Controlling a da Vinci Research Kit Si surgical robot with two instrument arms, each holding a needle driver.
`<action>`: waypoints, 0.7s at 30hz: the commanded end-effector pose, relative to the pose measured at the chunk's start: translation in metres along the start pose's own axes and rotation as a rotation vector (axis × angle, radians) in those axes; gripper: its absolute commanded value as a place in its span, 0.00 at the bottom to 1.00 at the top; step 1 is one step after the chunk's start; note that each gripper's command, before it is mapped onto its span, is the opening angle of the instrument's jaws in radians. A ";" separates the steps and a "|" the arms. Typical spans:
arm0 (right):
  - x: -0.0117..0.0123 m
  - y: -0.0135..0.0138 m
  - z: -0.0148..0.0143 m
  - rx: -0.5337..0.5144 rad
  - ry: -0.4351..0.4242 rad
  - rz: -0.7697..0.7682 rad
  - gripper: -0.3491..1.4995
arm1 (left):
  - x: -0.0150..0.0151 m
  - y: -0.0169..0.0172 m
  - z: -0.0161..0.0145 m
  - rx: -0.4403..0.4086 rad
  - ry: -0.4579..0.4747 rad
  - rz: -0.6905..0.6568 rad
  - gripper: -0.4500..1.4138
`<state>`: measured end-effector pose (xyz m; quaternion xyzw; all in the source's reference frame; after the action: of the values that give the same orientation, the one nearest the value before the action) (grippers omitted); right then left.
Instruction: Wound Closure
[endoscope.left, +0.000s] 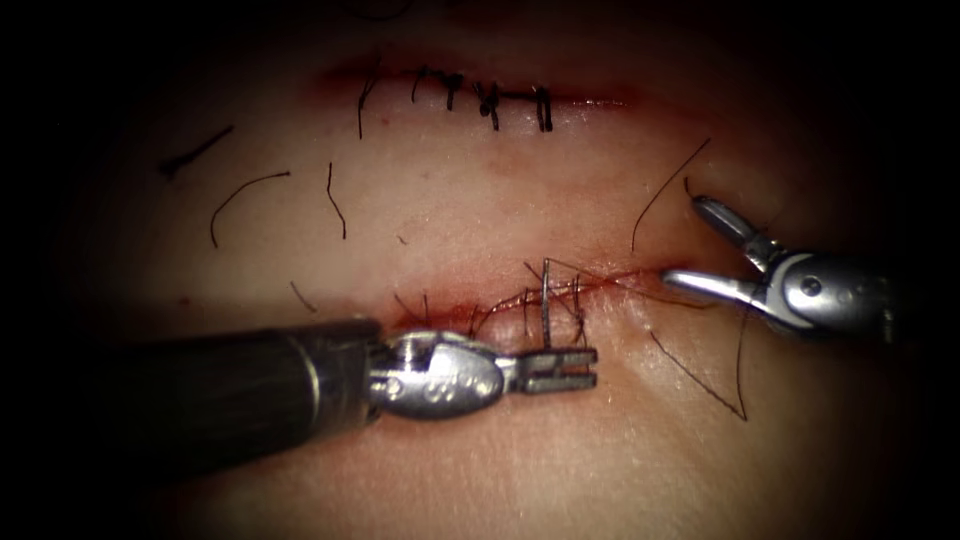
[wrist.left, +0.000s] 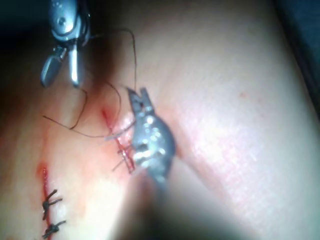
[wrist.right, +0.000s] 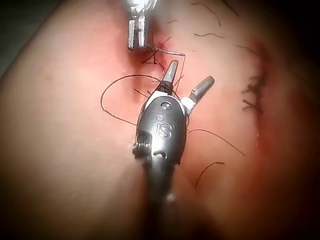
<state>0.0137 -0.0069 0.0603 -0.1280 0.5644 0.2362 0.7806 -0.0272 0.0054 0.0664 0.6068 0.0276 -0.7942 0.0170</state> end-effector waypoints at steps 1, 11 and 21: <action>-0.0009 -0.0005 0.0011 -0.005 -0.032 -0.021 0.59 | 0.0000 0.0008 0.0007 -0.003 0.000 0.001 0.00; -0.0027 -0.0016 0.0048 0.096 -0.260 -0.172 0.59 | 0.0051 0.0027 0.0002 -0.023 0.010 -0.004 0.00; -0.0071 -0.0044 0.0063 0.370 -0.396 -0.206 0.55 | 0.0089 0.0019 -0.0007 -0.046 0.039 0.005 0.00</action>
<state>0.0188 -0.0088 0.0682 0.0151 0.4164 0.0630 0.9069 -0.0281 0.0041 0.0567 0.6214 0.0428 -0.7816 0.0339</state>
